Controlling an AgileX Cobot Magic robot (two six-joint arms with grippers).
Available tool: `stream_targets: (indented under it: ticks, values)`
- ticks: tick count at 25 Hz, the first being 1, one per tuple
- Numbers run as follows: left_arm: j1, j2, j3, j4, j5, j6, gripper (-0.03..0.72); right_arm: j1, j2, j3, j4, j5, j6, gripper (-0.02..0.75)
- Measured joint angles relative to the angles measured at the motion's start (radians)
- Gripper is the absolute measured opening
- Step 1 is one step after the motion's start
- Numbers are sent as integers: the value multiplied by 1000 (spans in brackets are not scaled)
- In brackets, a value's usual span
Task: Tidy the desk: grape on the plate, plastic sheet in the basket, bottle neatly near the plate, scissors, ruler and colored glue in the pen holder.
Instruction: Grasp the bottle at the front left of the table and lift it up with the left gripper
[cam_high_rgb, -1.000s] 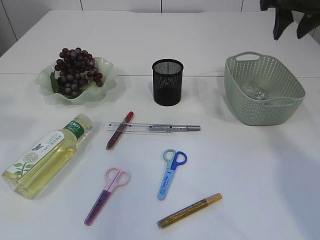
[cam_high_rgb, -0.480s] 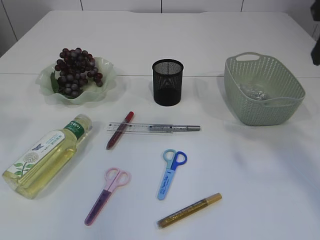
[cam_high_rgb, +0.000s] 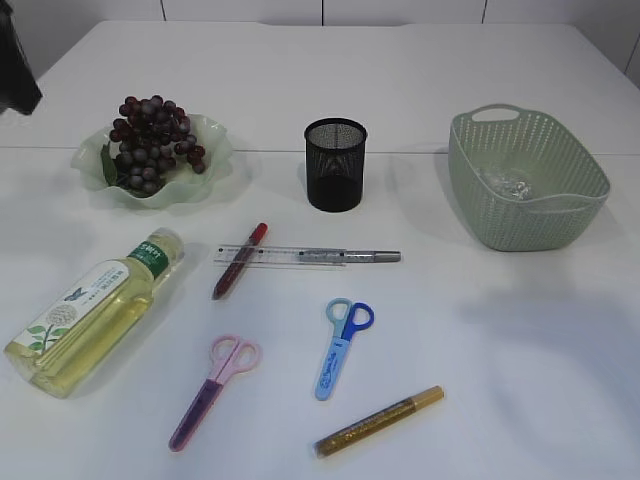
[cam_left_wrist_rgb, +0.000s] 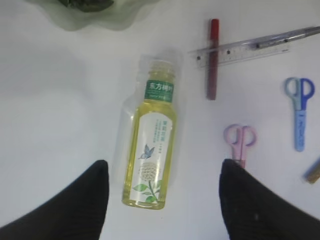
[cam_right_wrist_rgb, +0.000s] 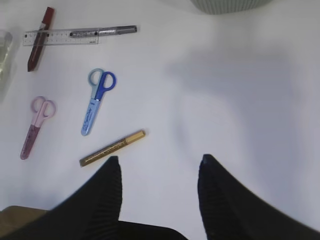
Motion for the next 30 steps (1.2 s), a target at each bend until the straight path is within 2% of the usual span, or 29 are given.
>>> stream_targets:
  ticks: [5, 8, 12, 16, 19, 23, 30]
  values:
    - [0, 87, 13, 50, -14, 0, 506, 0, -60, 35, 6, 0, 0, 399]
    - [-17, 122, 73, 53, -16, 11, 508, 0, -74, 36, 6, 0, 0, 399]
    - [-88, 184, 161, 68, -18, 34, 526, 0, -74, 38, 8, 0, -9, 399]
    - [-168, 246, 172, 104, -46, 41, 561, 0, -74, 38, 8, 0, -25, 399]
    - [-196, 291, 174, 139, -79, 17, 578, 0, -74, 38, 8, 0, -29, 399]
    - [-198, 334, 174, 193, -107, -18, 582, 0, -74, 38, 8, 0, -31, 399]
    - [-198, 382, 174, 225, -166, -26, 583, 0, -74, 38, 8, 0, -32, 399]
